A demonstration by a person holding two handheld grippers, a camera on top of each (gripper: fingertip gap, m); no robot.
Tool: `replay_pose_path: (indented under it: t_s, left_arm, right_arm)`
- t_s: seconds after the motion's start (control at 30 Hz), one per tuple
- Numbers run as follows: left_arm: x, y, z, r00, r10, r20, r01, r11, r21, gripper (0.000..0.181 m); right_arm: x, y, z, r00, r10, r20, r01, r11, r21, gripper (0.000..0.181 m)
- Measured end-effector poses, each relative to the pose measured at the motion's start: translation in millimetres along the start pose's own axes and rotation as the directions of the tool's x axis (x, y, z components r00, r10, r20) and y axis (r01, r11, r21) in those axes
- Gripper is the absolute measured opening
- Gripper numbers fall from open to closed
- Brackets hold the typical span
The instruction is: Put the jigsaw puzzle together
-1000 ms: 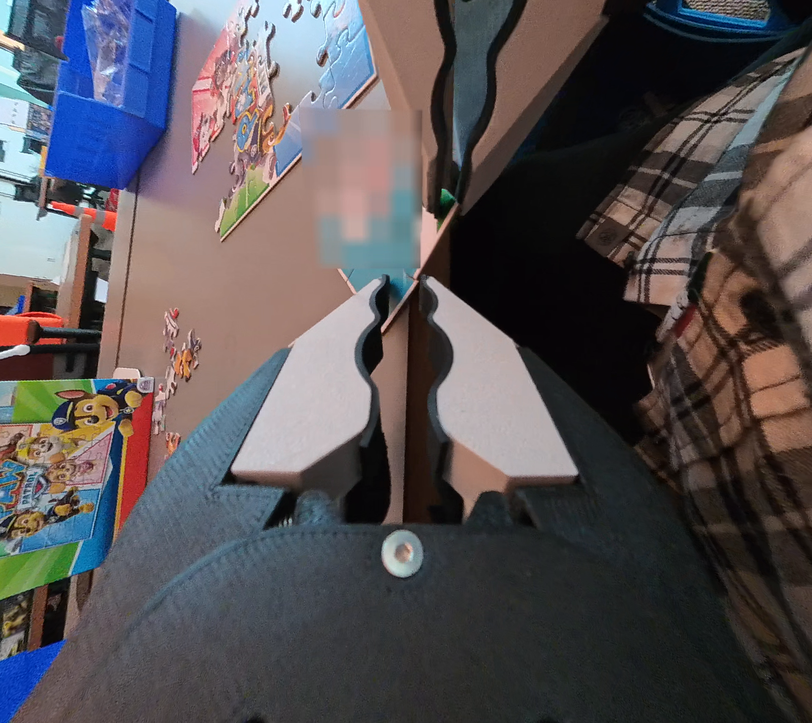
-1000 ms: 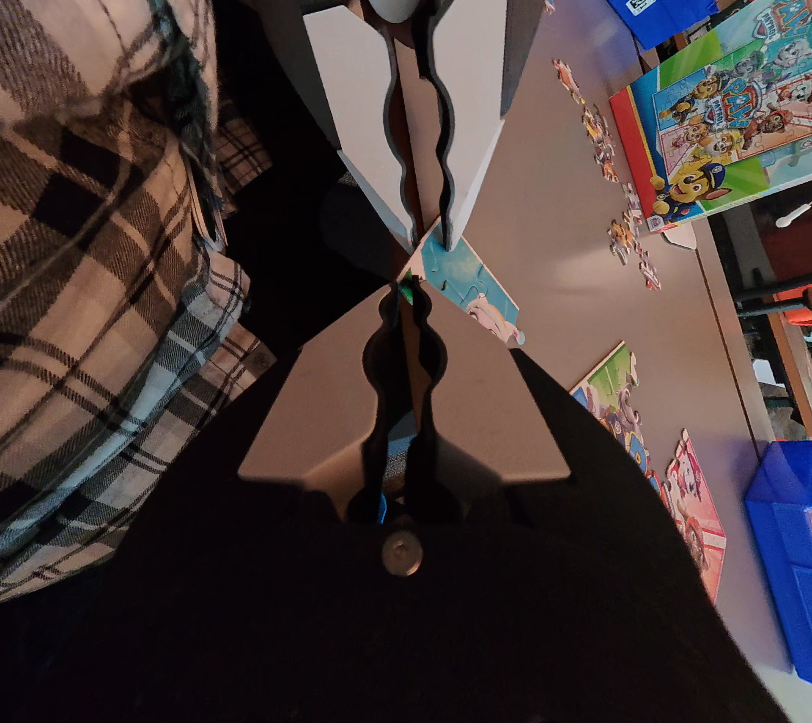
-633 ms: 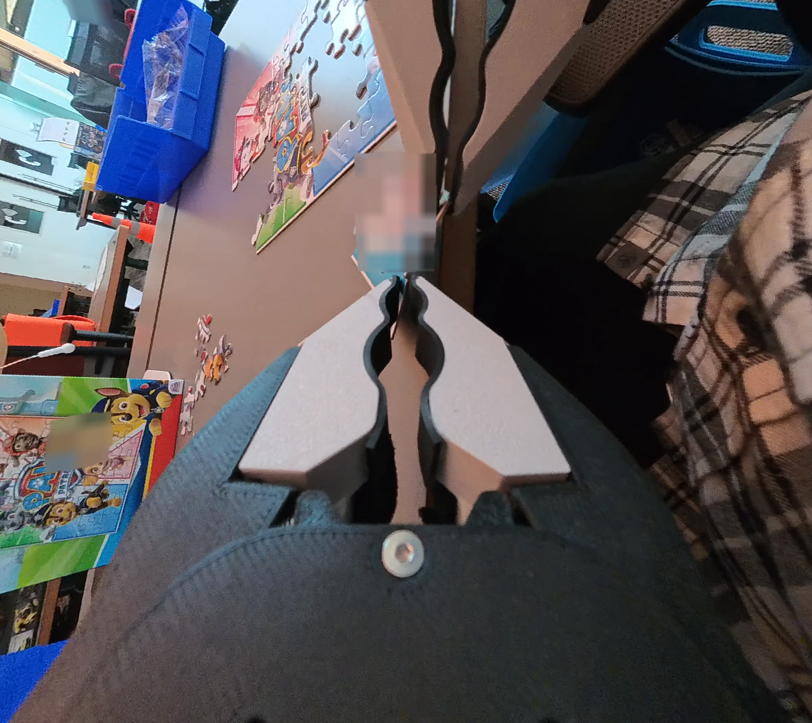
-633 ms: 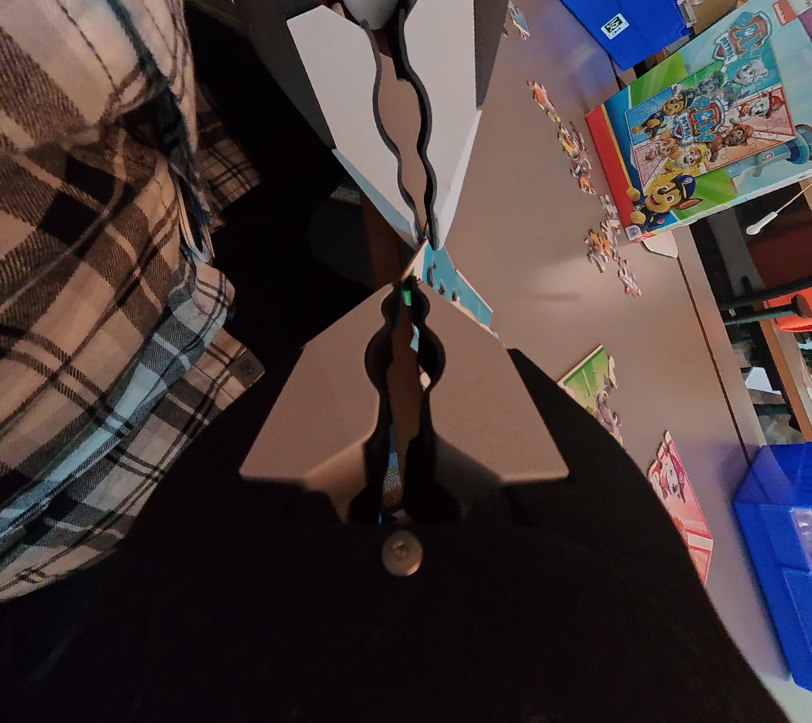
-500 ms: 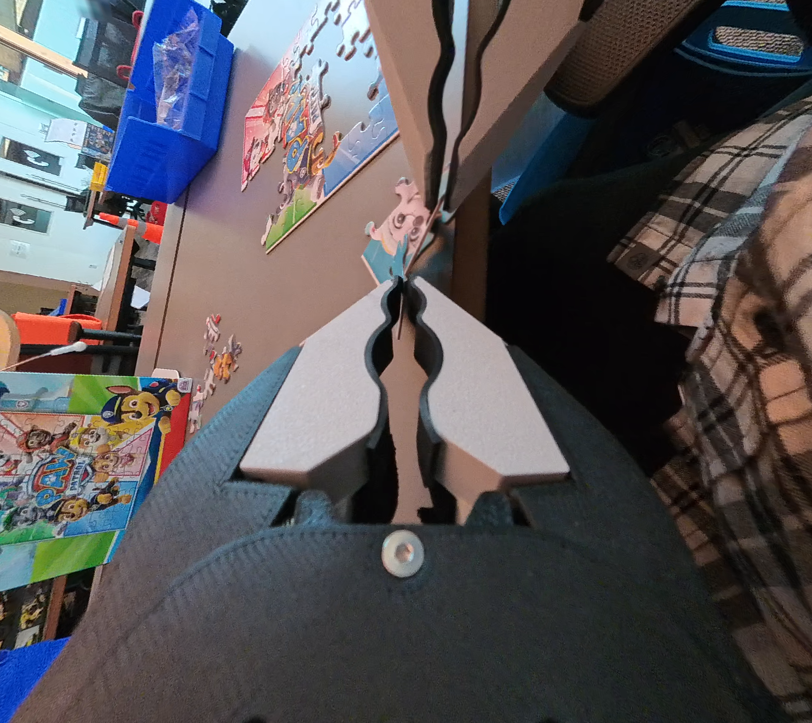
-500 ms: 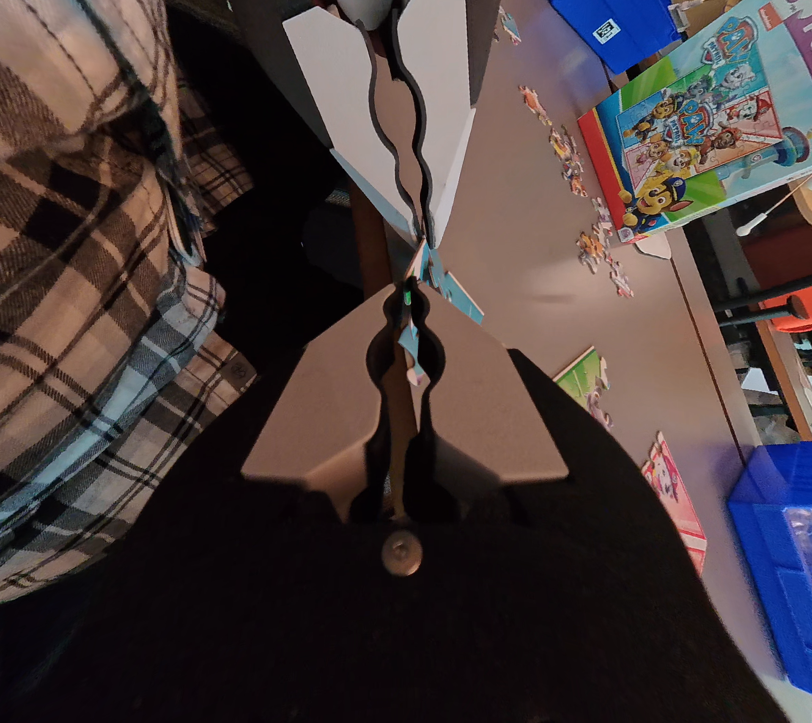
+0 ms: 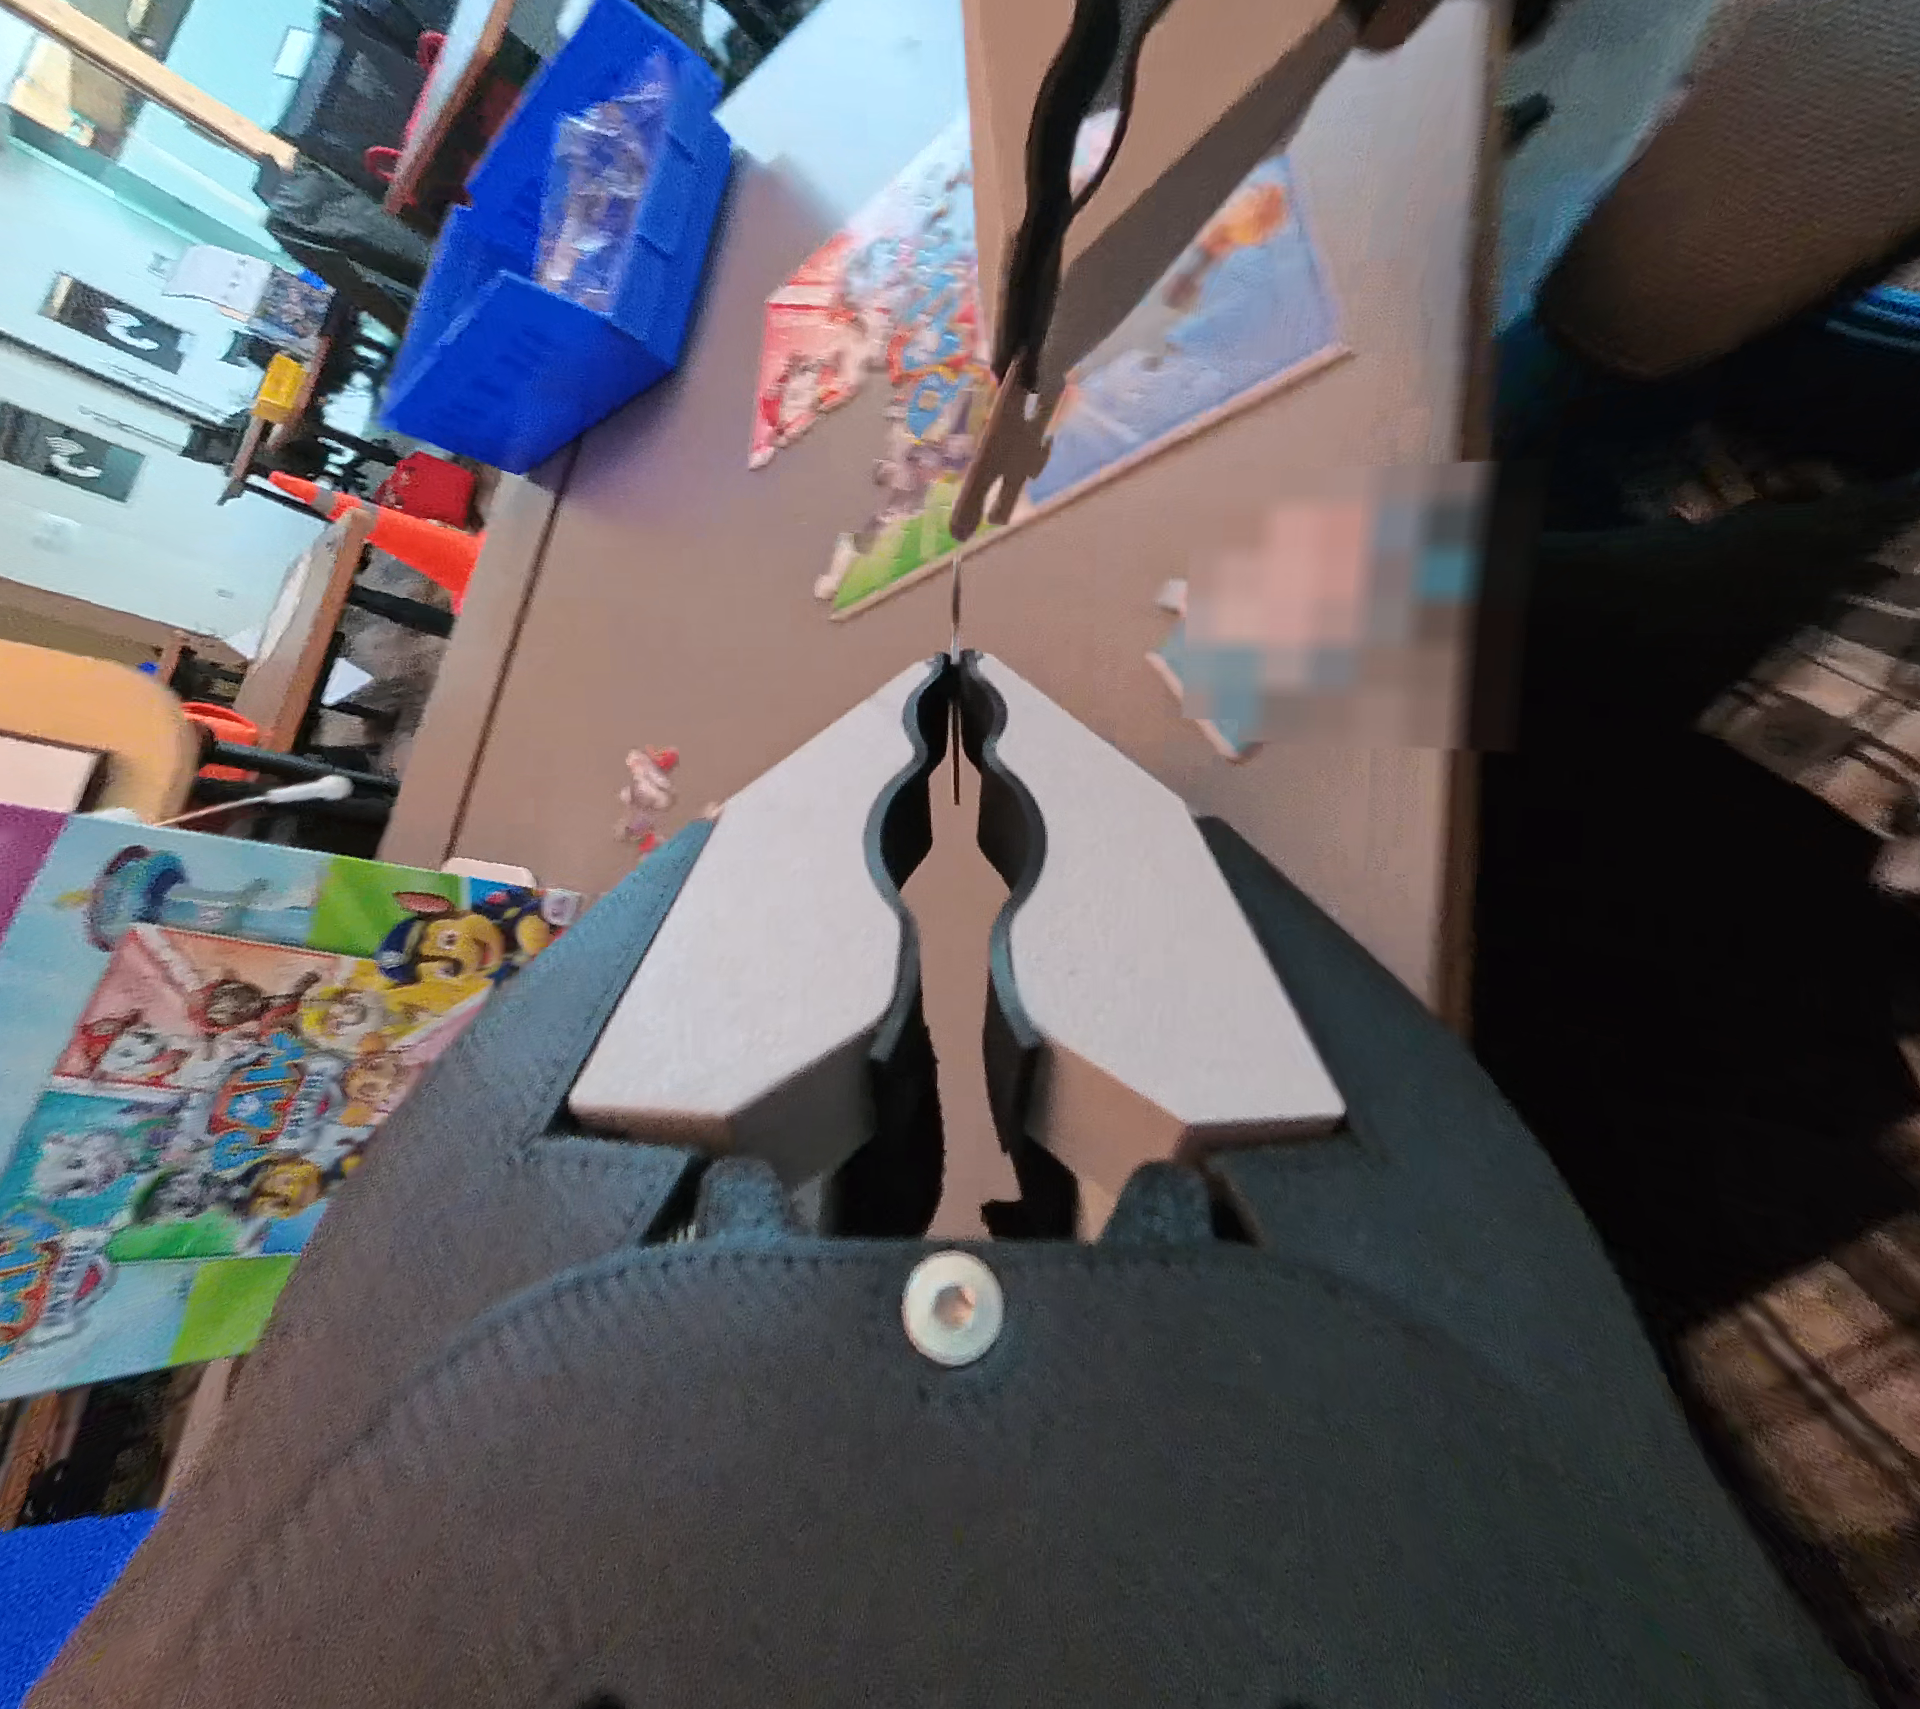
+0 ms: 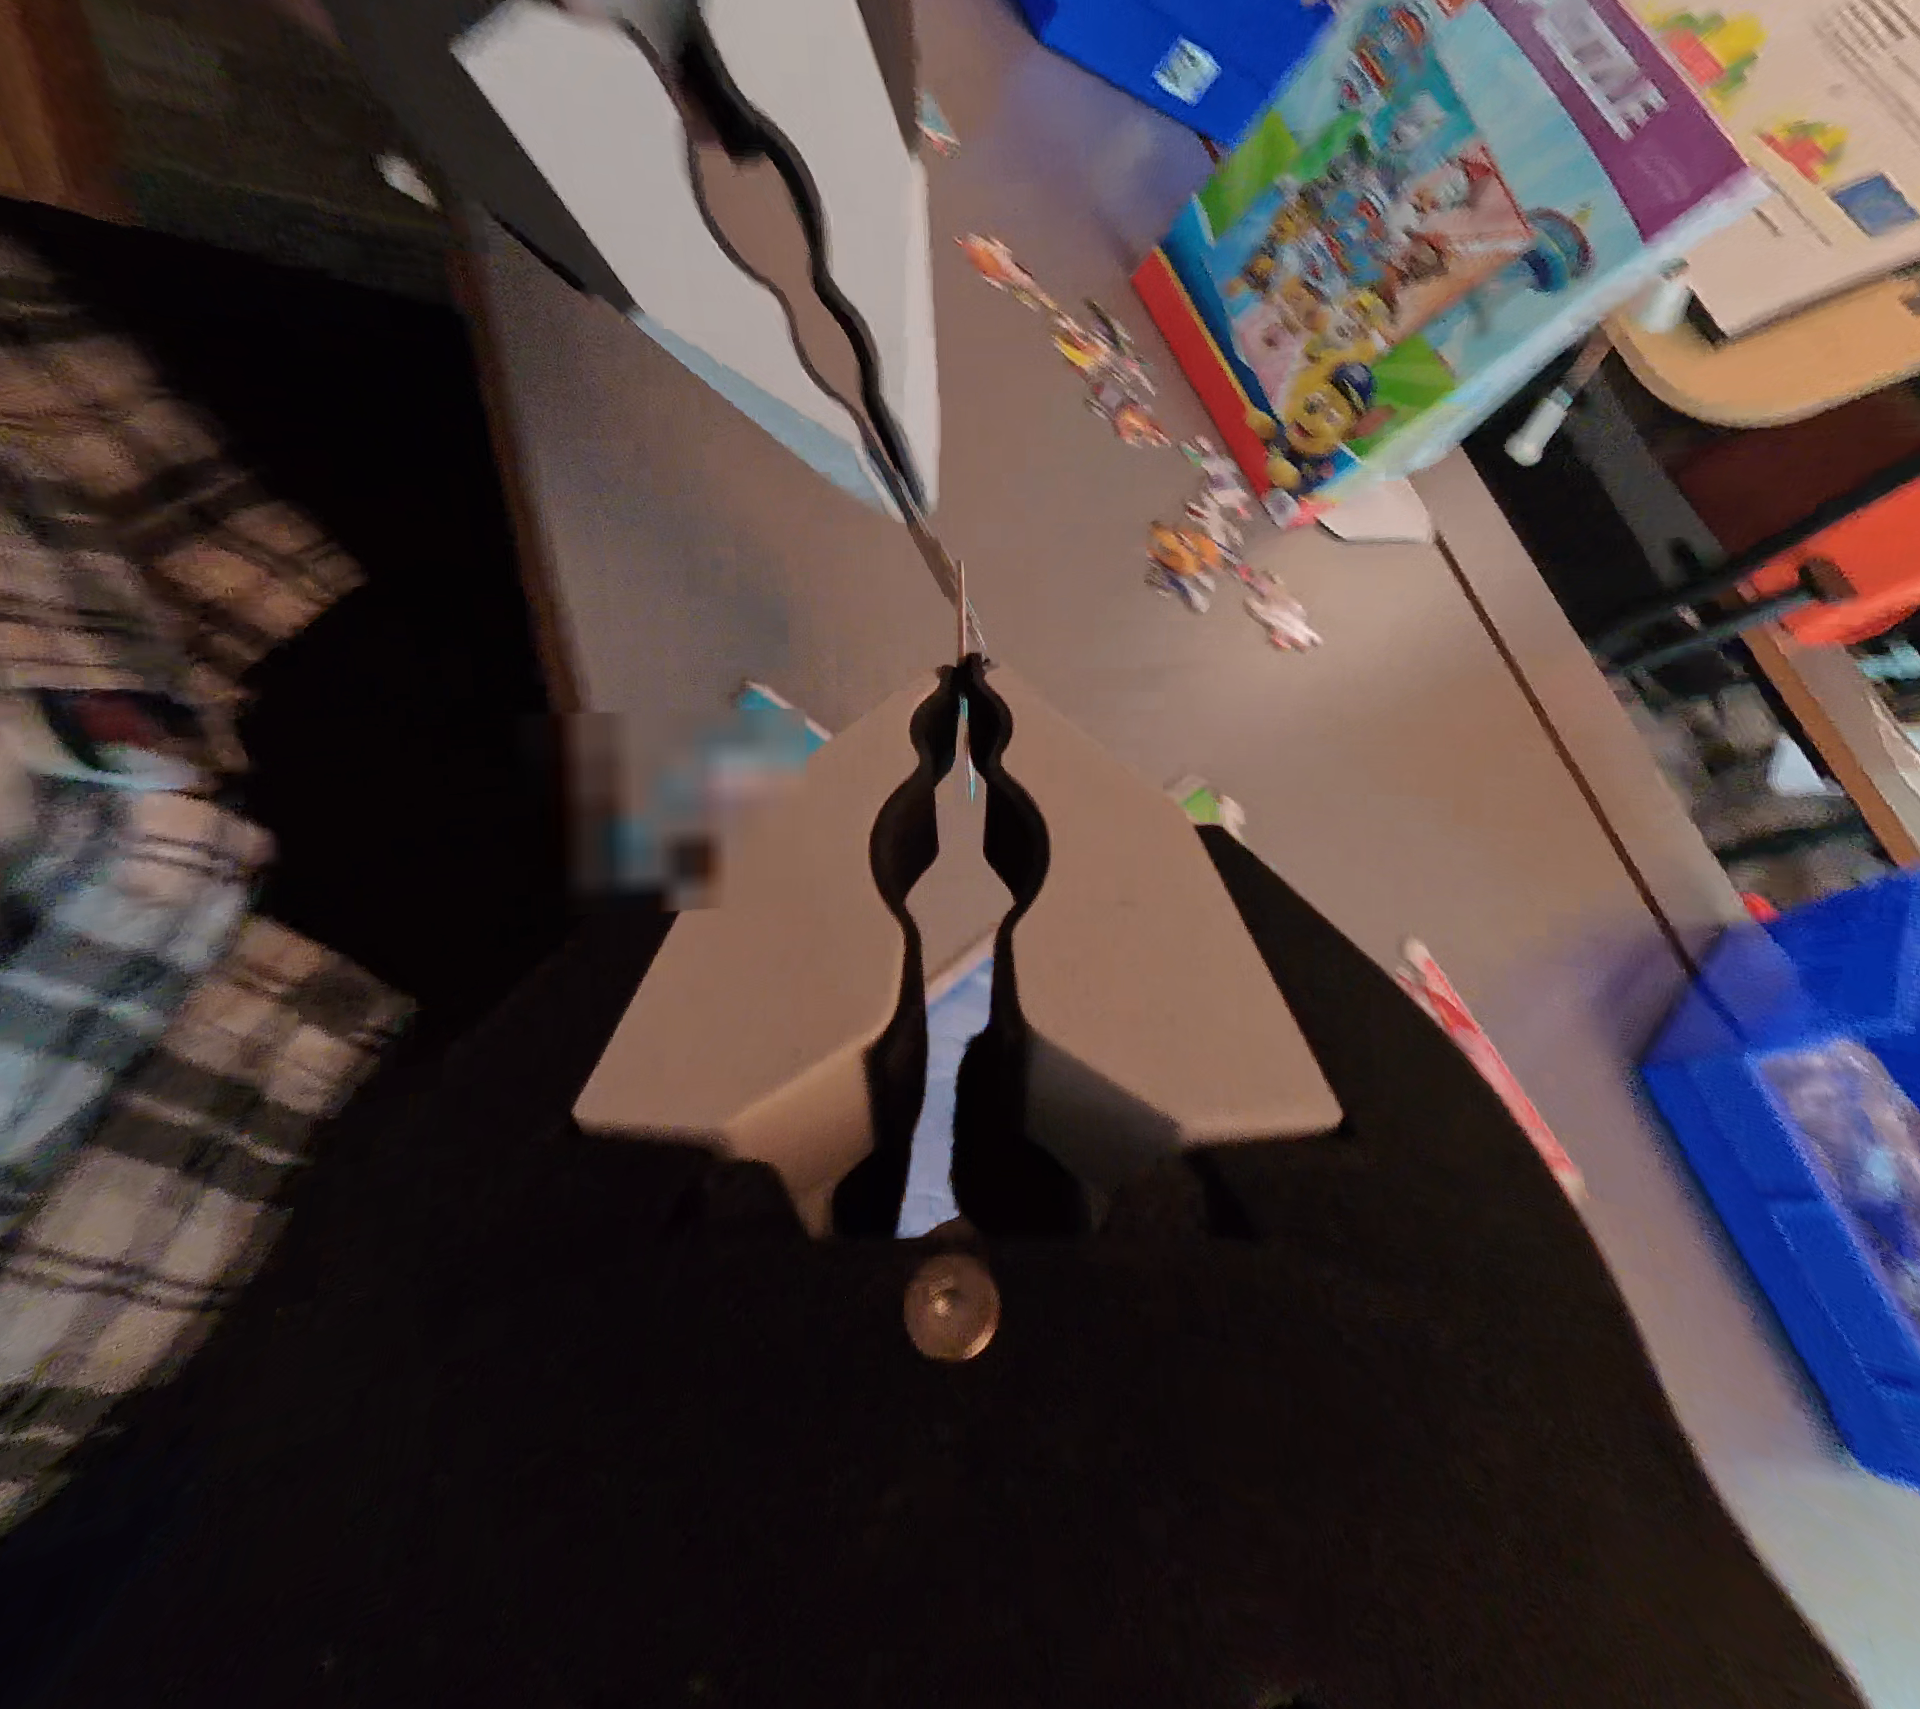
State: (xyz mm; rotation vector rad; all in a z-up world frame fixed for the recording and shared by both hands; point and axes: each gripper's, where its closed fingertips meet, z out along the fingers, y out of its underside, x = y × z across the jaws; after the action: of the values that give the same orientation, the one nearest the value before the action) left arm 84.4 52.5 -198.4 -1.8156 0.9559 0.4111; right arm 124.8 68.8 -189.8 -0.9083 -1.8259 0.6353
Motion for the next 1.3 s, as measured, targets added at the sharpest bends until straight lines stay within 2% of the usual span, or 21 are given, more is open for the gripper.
replay_pose_path:
  t_s: [0.07,0.17,0.3,0.43,0.63,0.7,0.8,0.87,0.93,1.0,1.17,1.3]
  left_arm:
    - [-30.3,-0.3,8.6,0.999,-0.019,0.041,0.018,1.0,0.018,0.0]
    - [-67.8,14.5,35.2,0.997,-0.053,0.058,0.054,0.998,-0.02,0.0]
    - [-103.6,24.8,66.3,0.995,-0.051,0.087,0.055,0.997,-0.05,0.0]
    - [-122.4,38.3,88.4,0.99,-0.104,0.091,0.108,0.993,-0.05,0.0]
    - [-118.3,53.5,105.9,0.986,-0.155,0.058,0.159,0.986,-0.055,0.0]
    - [-117.7,55.8,107.4,0.988,-0.145,0.057,0.149,0.987,-0.066,0.0]
    - [-116.0,58.8,109.9,0.985,-0.168,0.041,0.171,0.983,-0.062,0.0]
    - [-114.5,61.4,111.5,0.985,-0.169,0.036,0.171,0.983,-0.07,0.0]
    - [-114.2,62.1,111.9,0.985,-0.167,0.037,0.169,0.983,-0.074,0.0]
    - [-114.2,62.0,112.8,0.984,-0.176,0.033,0.178,0.981,-0.071,0.0]
    - [-113.9,63.3,115.3,0.982,-0.185,0.028,0.186,0.98,-0.072,0.0]
    - [-112.6,64.5,116.2,0.982,-0.189,0.023,0.191,0.979,-0.073,0.0]
  right_arm:
    - [37.6,13.6,11.4,0.996,-0.023,-0.092,0.016,0.997,-0.073,0.0]
    - [81.3,38.7,40.5,0.99,-0.049,-0.132,0.024,0.982,-0.188,0.0]
    - [111.7,75.2,83.9,0.993,-0.096,-0.069,0.068,0.942,-0.328,0.0]
    - [112.9,104.4,107.9,0.996,-0.07,0.048,0.084,0.895,-0.438,0.0]
    - [94.4,116.2,114.8,0.984,0.005,0.176,0.089,0.847,-0.523,0.004]
    - [95.9,117.0,117.2,0.985,0.033,0.168,0.062,0.846,-0.53,0.004]
    - [88.6,110.2,119.4,0.964,0.145,0.223,-0.016,0.869,-0.495,0.006]
    - [91.6,106.9,116.2,0.952,0.202,0.228,-0.071,0.875,-0.479,0.023]
    - [96.3,107.5,110.4,0.946,0.235,0.222,-0.106,0.875,-0.472,0.025]
    - [99.6,108.0,108.0,0.936,0.277,0.217,-0.152,0.874,-0.461,0.018]
    - [102.3,125.5,114.0,0.929,0.299,0.219,-0.156,0.851,-0.502,0.0]
    - [103.4,127.7,114.0,0.915,0.318,0.248,-0.148,0.837,-0.527,0.0]
